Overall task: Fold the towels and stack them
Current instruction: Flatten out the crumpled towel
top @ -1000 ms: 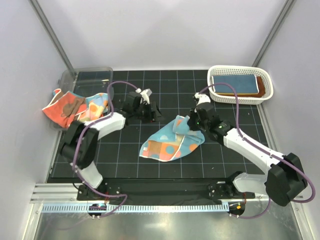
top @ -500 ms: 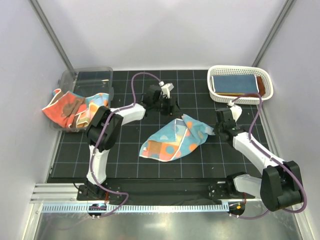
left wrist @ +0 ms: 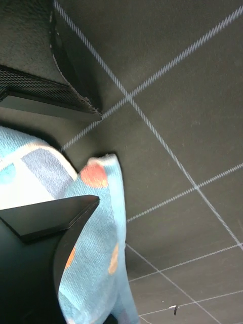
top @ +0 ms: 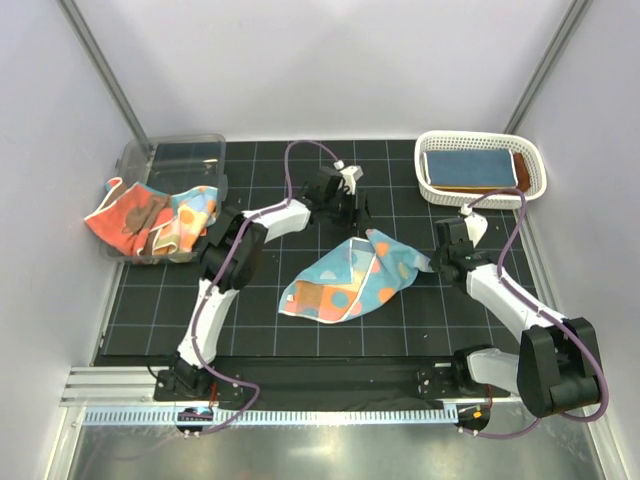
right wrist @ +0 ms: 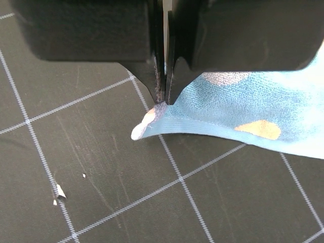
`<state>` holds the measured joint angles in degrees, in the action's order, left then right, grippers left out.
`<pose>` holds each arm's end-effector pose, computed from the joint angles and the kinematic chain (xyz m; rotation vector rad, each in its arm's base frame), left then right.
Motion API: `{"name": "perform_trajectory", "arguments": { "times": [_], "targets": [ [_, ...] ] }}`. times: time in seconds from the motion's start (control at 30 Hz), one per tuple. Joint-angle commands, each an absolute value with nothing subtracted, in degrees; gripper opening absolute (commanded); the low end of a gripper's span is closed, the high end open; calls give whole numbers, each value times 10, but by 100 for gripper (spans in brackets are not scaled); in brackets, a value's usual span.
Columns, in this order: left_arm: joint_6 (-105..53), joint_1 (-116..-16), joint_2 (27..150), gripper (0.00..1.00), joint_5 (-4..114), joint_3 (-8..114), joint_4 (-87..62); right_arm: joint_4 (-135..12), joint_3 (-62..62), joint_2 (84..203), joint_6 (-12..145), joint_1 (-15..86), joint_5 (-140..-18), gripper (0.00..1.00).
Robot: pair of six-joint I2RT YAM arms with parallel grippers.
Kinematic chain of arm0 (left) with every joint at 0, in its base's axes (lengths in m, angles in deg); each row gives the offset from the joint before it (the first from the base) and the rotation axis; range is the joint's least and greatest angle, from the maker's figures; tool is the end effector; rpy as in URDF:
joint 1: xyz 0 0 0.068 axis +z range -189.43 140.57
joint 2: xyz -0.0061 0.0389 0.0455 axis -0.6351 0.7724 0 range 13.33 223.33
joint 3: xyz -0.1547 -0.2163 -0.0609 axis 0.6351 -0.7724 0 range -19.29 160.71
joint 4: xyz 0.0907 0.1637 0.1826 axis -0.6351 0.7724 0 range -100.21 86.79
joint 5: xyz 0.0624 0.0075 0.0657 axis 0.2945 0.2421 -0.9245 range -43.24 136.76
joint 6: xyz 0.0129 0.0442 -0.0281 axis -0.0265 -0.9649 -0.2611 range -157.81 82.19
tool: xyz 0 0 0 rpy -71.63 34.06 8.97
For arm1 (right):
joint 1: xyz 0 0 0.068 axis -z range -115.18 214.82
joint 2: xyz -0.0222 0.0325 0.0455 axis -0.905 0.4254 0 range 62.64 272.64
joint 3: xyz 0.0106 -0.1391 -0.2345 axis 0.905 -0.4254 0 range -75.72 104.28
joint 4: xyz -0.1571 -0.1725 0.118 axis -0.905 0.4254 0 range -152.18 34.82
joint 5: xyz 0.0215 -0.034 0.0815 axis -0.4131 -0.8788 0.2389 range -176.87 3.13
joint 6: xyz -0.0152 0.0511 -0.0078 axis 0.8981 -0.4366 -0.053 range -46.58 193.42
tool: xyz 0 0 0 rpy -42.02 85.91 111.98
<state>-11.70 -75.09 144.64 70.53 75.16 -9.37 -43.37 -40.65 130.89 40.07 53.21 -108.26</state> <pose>0.4066 -0.3093 0.1477 0.4395 2.3324 -1.0213 0.2239 0.0328 0.1905 0.6037 2.3197 -0.1024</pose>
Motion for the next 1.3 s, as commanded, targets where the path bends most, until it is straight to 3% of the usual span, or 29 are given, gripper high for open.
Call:
{"name": "perform_trajectory", "arguments": {
  "times": [0.0,0.37,0.47,0.5,0.57,0.6,0.63,0.9,1.03,1.07,1.27],
  "targets": [
    [-130,-768,1465,64,665,783,-41,-466,-397,1305,398,533,-1081,1],
    [-83,-811,1465,60,622,767,9,-471,-390,1300,394,533,-1069,1],
    [-75,-816,1477,52,616,777,18,-475,-386,1300,395,534,-1060,1],
    [-71,-816,1481,33,620,783,22,-482,-388,1300,398,533,-1052,1],
    [-65,-816,1476,17,618,791,28,-489,-387,1300,405,533,-1026,1],
    [-61,-816,1472,4,612,793,38,-489,-378,1303,408,534,-1017,1],
    [-62,-815,1466,0,605,795,39,-490,-371,1304,414,533,-1010,1],
    [-56,-799,1344,0,549,811,96,-469,-307,1238,425,534,-929,1],
    [-59,-799,1210,0,492,749,101,-464,-262,1214,449,533,-834,1],
    [-61,-799,1106,0,449,711,106,-464,-223,1191,467,530,-784,1],
    [-54,-808,950,0,424,661,125,-482,-173,1119,492,524,-709,1]
  ]
}}
